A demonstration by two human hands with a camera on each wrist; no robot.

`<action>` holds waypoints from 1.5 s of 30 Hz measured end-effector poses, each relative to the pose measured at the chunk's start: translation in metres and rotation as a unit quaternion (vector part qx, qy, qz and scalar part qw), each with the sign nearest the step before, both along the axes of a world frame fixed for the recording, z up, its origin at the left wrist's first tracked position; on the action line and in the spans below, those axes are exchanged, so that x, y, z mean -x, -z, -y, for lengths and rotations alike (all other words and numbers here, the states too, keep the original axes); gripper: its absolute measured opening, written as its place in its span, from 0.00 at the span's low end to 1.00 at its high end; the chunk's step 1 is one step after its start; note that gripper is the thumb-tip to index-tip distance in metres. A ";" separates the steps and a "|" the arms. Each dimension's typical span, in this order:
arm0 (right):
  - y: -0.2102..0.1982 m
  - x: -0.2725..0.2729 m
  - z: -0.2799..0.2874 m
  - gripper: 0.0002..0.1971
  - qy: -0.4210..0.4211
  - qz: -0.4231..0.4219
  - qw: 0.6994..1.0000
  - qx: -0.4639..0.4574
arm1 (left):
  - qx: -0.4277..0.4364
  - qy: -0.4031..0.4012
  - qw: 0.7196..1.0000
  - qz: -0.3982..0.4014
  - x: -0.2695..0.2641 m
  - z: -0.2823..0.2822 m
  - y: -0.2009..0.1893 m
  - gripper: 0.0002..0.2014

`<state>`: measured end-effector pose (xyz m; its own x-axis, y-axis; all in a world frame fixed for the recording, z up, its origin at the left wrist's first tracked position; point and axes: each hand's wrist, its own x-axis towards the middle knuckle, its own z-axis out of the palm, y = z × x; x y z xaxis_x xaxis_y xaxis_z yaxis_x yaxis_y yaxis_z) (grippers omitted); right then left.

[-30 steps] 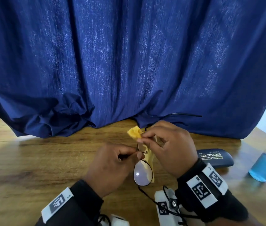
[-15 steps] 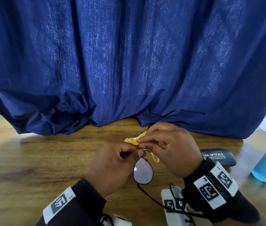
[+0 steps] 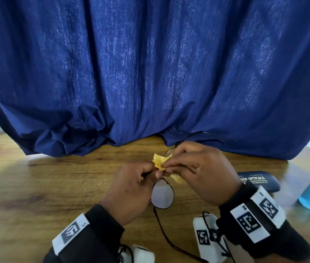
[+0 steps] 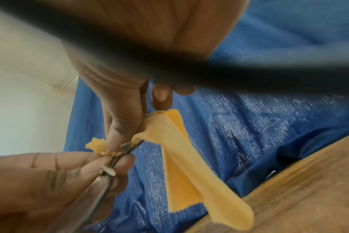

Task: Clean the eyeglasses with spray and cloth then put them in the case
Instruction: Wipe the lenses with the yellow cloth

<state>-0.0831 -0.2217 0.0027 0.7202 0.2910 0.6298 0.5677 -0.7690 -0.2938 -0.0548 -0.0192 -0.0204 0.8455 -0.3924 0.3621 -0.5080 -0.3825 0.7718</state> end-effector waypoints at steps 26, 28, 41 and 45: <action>0.000 0.002 -0.003 0.07 0.109 0.105 0.987 -0.050 | 0.013 0.026 0.999 0.019 0.004 -0.001 -0.003 0.13; 0.002 -0.001 0.000 0.08 0.119 0.105 0.985 -0.060 | 0.025 0.026 0.999 0.003 0.005 0.000 -0.003 0.13; 0.005 -0.002 -0.010 0.05 0.036 0.038 0.995 -0.082 | 0.133 0.040 0.982 -0.130 0.011 0.008 -0.004 0.09; -0.003 0.003 -0.007 0.04 0.091 0.104 0.983 -0.117 | 0.164 0.019 0.975 -0.147 0.009 0.006 -0.005 0.06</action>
